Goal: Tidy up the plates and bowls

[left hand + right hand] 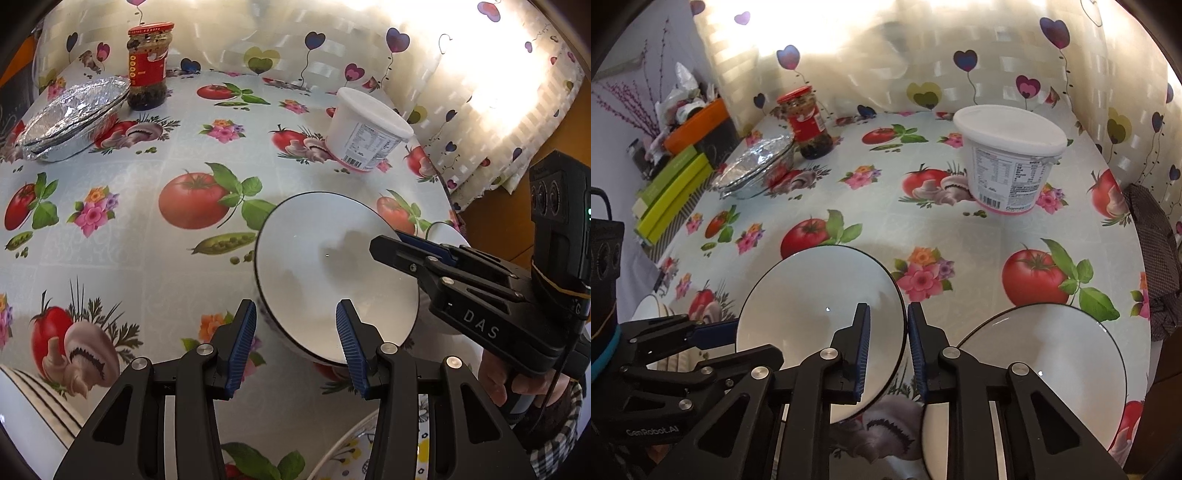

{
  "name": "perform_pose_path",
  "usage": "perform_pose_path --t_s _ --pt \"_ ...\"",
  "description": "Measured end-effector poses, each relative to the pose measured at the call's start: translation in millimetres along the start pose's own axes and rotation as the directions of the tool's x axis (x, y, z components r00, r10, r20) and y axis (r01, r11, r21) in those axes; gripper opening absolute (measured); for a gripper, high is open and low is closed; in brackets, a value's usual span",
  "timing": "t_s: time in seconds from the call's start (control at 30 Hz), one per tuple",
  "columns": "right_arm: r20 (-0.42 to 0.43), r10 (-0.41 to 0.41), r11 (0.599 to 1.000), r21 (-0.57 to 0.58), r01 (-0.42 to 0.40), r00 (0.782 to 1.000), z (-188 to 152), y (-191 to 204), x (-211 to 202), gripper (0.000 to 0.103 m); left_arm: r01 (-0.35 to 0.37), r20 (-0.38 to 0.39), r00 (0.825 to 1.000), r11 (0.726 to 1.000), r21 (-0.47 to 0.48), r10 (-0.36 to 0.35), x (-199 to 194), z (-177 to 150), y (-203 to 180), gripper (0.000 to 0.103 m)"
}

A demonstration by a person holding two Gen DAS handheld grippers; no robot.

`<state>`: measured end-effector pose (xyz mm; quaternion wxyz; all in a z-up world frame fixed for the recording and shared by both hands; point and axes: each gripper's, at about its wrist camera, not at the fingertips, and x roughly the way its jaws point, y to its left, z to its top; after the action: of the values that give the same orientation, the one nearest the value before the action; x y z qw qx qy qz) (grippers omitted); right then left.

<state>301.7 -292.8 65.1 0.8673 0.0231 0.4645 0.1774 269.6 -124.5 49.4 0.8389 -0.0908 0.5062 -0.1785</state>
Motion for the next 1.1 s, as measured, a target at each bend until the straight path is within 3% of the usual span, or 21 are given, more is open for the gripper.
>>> perform_pose_path --t_s 0.7,0.83,1.1 --pt "-0.025 0.034 0.998 0.054 -0.032 0.999 -29 10 -17 0.019 -0.001 -0.001 1.000 1.000 -0.005 0.001 -13 -14 7 0.047" --pt "-0.027 0.028 0.997 0.072 -0.026 0.999 -30 8 -12 0.019 -0.049 0.019 0.999 0.999 -0.001 0.049 -17 -13 10 0.047" --pt "-0.022 0.004 0.999 0.049 -0.003 1.000 -29 11 -7 0.019 -0.065 0.016 0.998 0.997 -0.035 0.066 -14 -16 20 0.047"
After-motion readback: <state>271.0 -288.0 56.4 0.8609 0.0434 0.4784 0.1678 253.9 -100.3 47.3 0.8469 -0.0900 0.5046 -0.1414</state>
